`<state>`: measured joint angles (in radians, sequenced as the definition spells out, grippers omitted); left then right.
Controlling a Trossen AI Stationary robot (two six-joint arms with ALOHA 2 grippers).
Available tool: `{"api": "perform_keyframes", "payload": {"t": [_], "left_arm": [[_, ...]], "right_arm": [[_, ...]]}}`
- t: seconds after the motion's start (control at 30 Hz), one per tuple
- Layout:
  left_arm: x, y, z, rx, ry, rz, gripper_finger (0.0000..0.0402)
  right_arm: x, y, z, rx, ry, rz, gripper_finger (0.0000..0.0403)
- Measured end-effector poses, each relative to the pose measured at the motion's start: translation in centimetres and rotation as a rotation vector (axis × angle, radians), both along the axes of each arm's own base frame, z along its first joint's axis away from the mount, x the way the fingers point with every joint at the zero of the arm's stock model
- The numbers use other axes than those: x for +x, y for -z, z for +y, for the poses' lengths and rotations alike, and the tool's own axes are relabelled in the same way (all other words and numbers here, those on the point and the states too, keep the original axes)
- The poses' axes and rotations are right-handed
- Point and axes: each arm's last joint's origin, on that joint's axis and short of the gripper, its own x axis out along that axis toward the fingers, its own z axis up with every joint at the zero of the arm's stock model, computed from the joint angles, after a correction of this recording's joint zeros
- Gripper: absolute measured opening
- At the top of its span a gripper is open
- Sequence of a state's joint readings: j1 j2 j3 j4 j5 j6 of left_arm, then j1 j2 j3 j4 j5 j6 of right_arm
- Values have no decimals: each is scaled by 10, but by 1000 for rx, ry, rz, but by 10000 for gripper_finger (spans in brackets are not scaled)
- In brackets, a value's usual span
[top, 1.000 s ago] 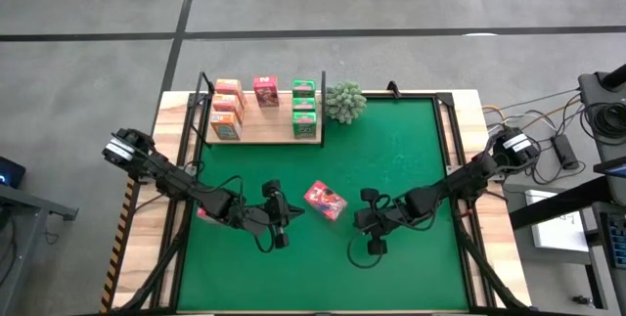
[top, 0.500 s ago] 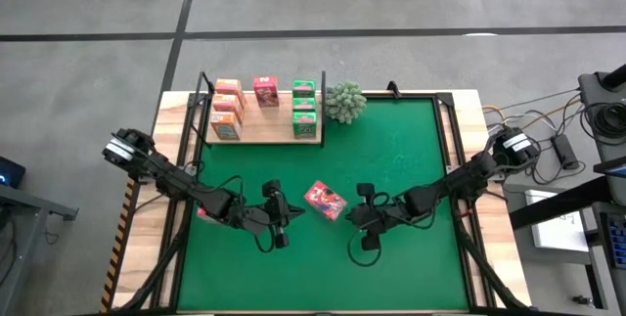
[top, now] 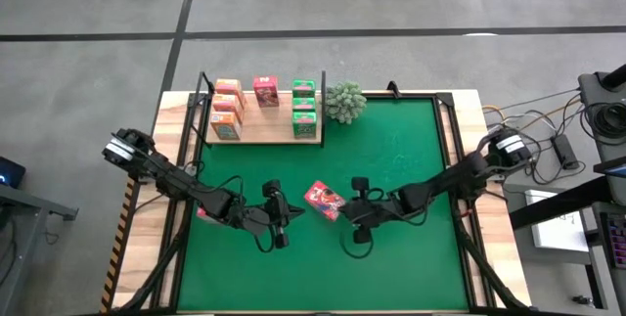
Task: Stack cereal on shelf
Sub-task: Put the right red cereal box on the shelf aligned with the other red cereal box
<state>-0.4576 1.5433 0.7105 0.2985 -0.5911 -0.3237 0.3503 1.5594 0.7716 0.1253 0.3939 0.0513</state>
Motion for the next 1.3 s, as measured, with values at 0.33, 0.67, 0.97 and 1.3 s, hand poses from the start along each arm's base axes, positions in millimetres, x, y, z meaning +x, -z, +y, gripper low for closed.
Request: {"api": "perform_keyframes", "payload": {"t": [0.33,0.67,0.97,1.3], "left_arm": [[0,0,0,4,-1,1,1],[0,0,0,8,0,2,1],[0,0,0,8,0,2,1],[1,0,2,10,-7,1,1]], "right_arm": [[2,17,0,15,39,53,9],[-9,21,14,60,-13,119,9],[-9,18,15,64,-4,106,9],[-9,17,14,60,-5,107,9]]}}
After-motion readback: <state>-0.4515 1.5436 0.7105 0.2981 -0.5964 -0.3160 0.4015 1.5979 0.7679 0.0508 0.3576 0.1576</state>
